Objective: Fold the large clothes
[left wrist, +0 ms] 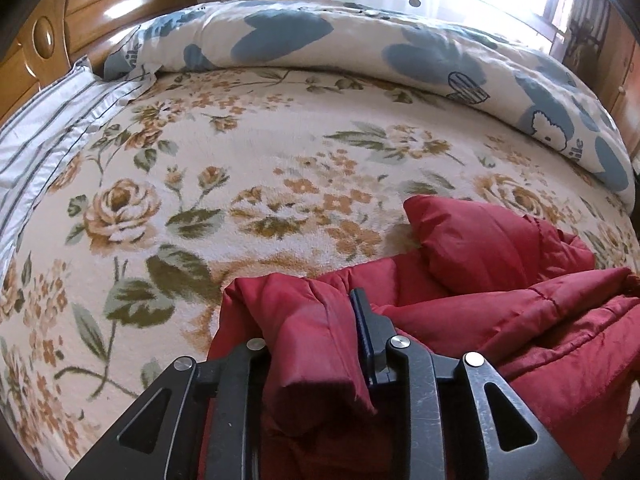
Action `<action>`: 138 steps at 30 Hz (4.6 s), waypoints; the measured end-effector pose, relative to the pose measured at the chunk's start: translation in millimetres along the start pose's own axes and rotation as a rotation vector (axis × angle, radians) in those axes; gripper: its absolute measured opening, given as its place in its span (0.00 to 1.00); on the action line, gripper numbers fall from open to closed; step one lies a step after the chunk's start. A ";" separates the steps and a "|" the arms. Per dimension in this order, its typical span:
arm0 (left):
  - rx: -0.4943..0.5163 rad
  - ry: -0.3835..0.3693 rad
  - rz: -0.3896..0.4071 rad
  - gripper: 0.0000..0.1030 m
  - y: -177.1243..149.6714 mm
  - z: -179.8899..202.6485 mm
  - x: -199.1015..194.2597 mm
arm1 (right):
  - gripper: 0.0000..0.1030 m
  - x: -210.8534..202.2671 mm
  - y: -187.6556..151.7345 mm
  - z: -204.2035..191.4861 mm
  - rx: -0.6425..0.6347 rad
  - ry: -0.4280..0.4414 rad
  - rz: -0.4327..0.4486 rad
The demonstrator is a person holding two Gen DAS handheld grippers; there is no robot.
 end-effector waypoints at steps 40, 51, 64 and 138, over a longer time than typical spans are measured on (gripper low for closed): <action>0.242 0.103 0.074 0.59 -106.3 37.3 -37.6 | 0.72 -28.1 -70.6 -80.8 -0.403 -0.019 -0.137; 0.144 0.128 -0.009 0.70 -49.8 30.0 11.2 | 0.76 25.4 -27.9 -43.3 -0.242 -0.050 -0.189; 0.133 0.062 0.005 0.70 -55.8 17.7 -6.0 | 0.77 11.0 -30.9 -39.8 -0.213 0.006 -0.164; 0.078 -0.575 -0.121 0.36 -240.8 -124.4 -131.7 | 0.40 -141.9 -198.0 19.4 -0.031 0.450 -0.403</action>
Point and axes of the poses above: each gripper's, at about its wrist camera, not at the fingertips, and x roughly the way its jaws point, z to its right, y to its top, the point moved 8 cm from there along x, roughly the way its jaws point, and after that the axes turned 14 degrees about -z, right-handed, at the moved point
